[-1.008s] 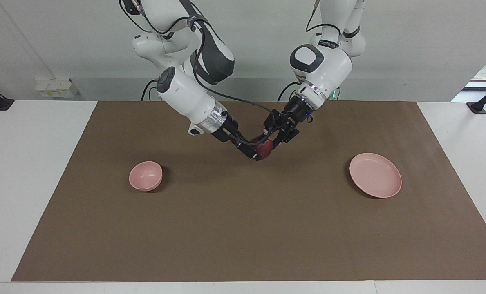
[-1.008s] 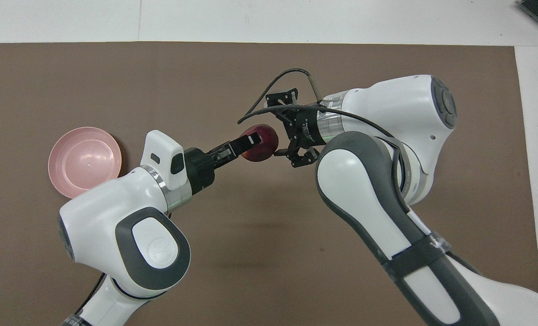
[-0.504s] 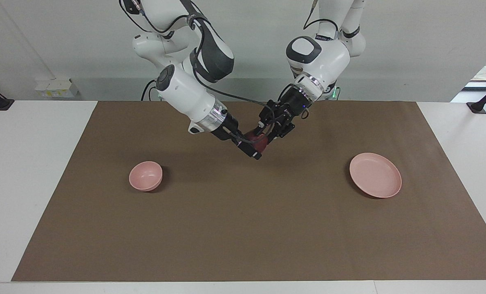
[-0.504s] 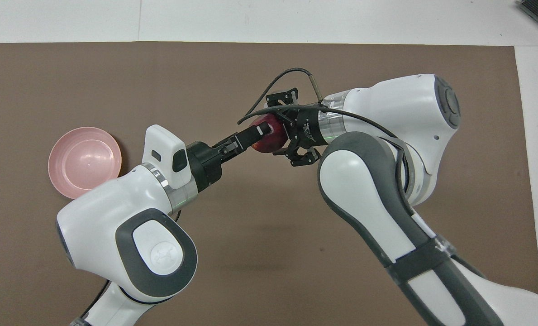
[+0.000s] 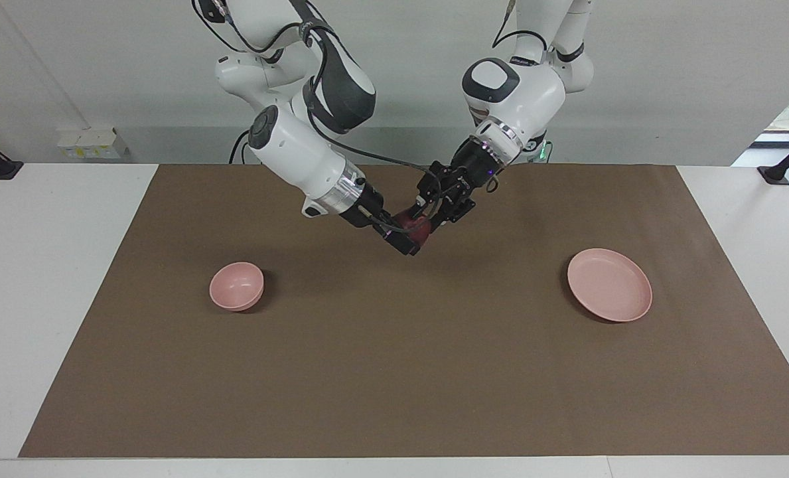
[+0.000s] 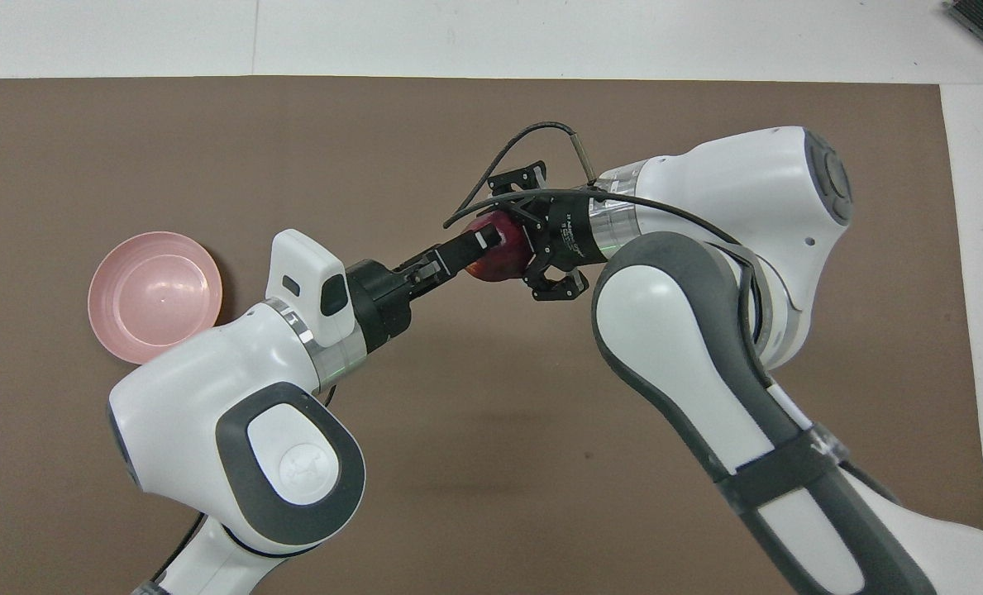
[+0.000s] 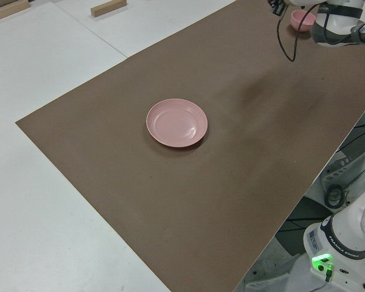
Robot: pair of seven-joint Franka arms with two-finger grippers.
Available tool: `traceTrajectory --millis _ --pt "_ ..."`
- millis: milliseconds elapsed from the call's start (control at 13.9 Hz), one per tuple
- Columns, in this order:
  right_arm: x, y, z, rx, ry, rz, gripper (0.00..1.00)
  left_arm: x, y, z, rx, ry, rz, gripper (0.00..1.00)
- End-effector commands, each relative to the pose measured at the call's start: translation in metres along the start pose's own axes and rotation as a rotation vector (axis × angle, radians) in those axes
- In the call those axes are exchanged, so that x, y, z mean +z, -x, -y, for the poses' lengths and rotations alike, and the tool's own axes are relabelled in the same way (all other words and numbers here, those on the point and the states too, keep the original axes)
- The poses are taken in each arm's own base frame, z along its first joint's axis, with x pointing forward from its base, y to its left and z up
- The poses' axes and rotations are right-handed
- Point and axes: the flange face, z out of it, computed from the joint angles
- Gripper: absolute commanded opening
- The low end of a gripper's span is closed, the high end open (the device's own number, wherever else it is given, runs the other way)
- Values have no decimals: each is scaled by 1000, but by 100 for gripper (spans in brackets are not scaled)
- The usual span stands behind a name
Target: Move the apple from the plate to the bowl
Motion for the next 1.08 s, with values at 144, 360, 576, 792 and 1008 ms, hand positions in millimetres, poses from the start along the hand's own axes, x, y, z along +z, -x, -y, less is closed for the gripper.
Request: traceTrajectory --millis 144,360,576,792,1008 --pt "-29 -25 -4 -4 39 43 0 -3 -9 -16 -6 40 -14 100" --pt "-58 -69 -17 -81 80 0 0 -10 -29 0 -29 21 -42 100" --pt "-75 -109 -32 -243 177 -123 0 -21 -51 19 -43 -3 -68 100" --pt "-86 -164 -59 -503 343 -237 0 -23 -68 27 66 -54 -27 100" --pt "-101 -220 -95 -729 470 -262 0 -26 -85 43 153 -128 51 100"
